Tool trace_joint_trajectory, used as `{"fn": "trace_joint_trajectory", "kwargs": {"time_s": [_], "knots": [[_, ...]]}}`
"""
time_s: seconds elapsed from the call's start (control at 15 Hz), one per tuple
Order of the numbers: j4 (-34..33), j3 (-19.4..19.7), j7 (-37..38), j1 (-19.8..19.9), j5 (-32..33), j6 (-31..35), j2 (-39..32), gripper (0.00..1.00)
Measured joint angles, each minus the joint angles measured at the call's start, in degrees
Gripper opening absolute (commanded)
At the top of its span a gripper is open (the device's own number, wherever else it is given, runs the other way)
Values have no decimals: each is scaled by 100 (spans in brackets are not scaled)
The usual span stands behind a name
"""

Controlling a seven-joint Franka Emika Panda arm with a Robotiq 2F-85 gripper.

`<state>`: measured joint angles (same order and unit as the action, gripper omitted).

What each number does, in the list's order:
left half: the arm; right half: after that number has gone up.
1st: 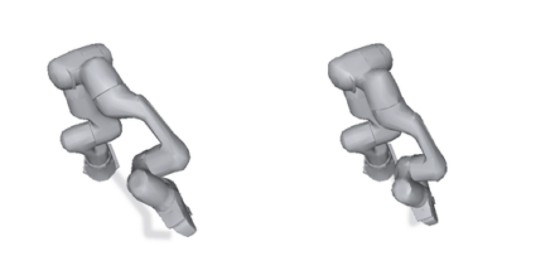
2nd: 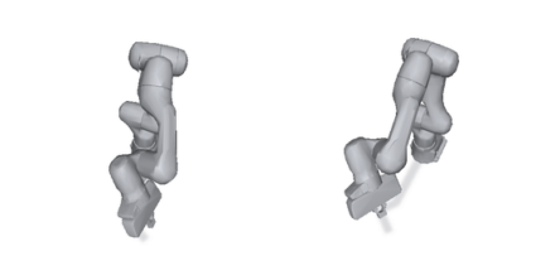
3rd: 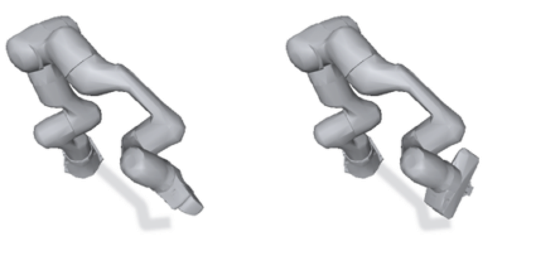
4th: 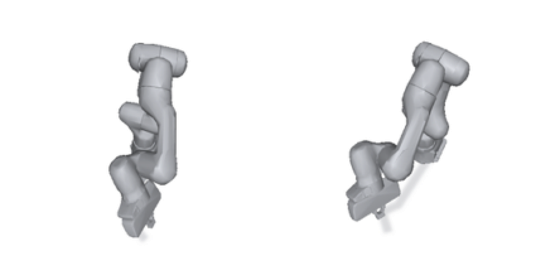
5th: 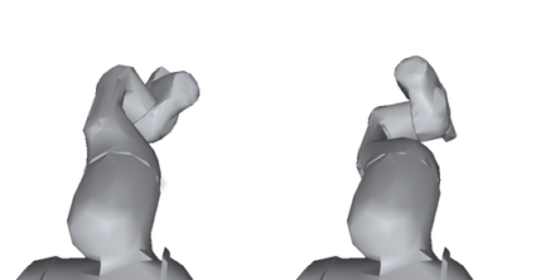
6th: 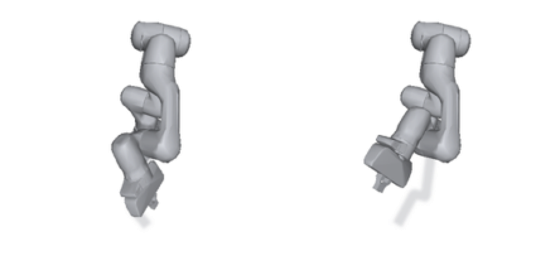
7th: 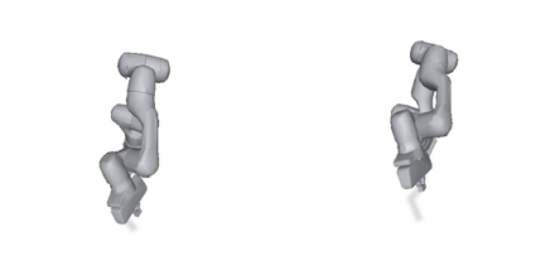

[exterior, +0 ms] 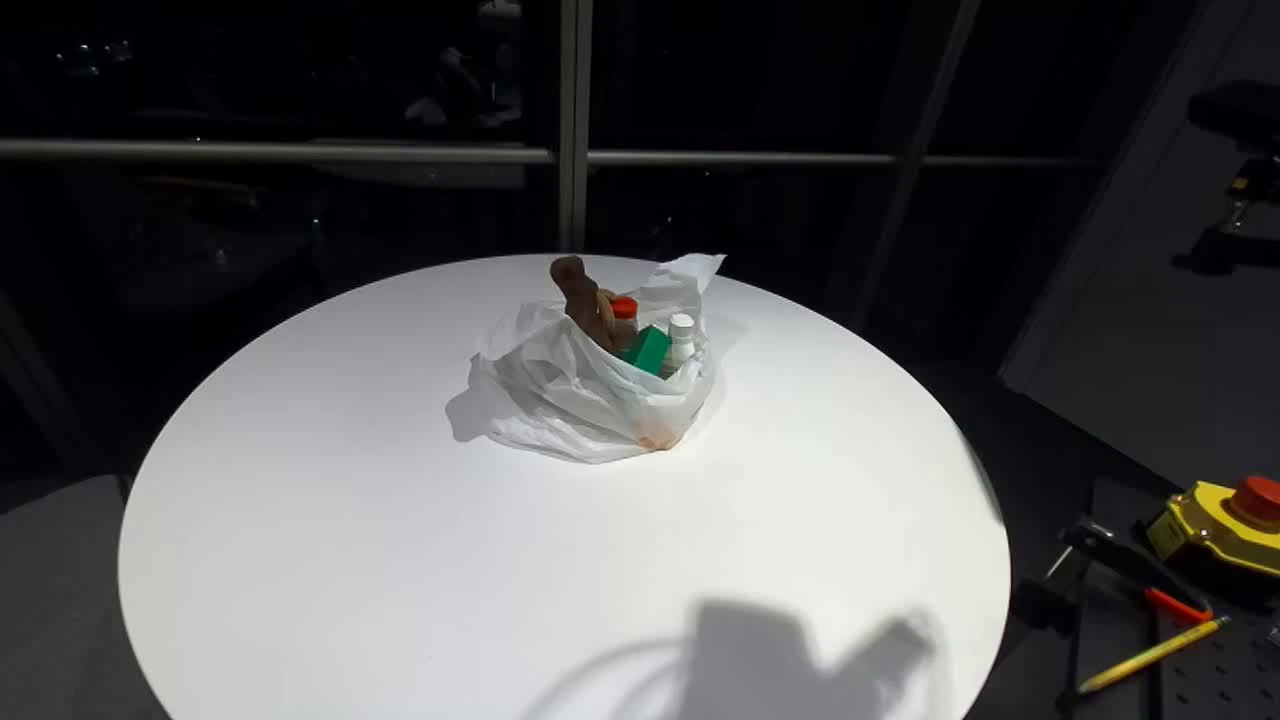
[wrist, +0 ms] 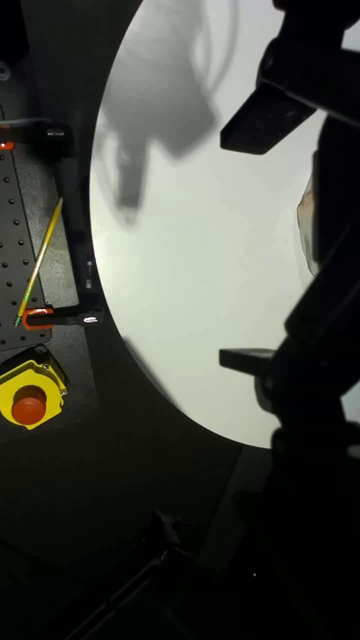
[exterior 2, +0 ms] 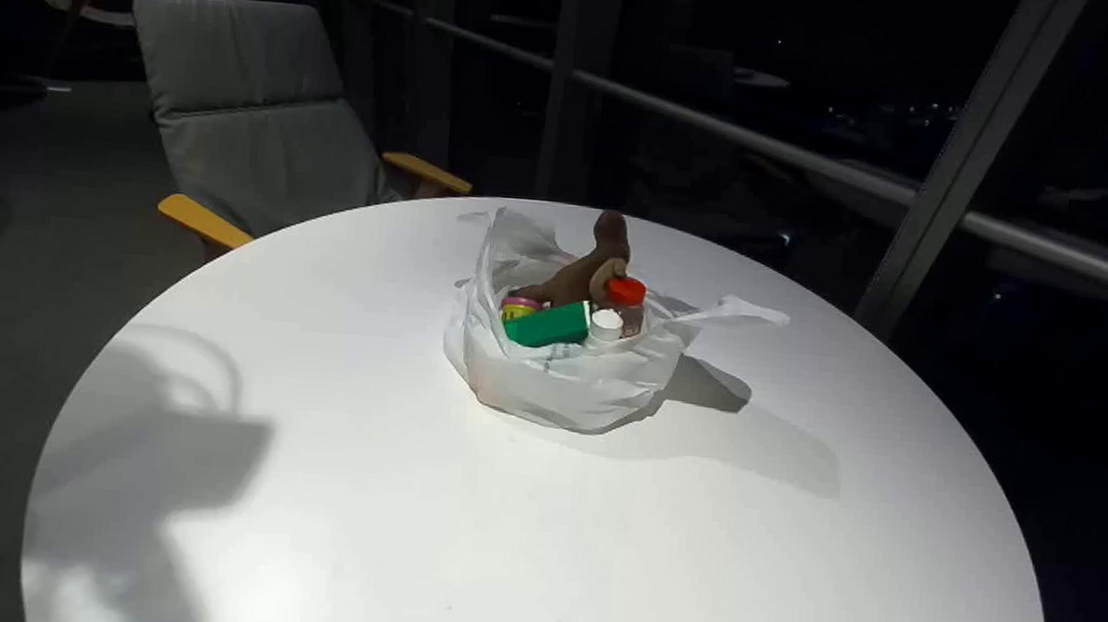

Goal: Take everything out of the plastic bag

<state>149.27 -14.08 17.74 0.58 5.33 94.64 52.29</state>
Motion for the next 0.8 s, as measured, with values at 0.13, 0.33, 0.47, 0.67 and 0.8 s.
{"fn": "trace_joint_trajectory", "kwargs": {"time_s": [0.13,0.33,0.47,0.67,0.8], "knots": [[-28,0,0,0,0,1,5,100],[-33,0,0,0,0,1,15,100],[-10,21,2,0,13,1,9,100],[1,355,-31,65,125,94,-64,100],[0,698,-123,191,311,415,-265,100]]}}
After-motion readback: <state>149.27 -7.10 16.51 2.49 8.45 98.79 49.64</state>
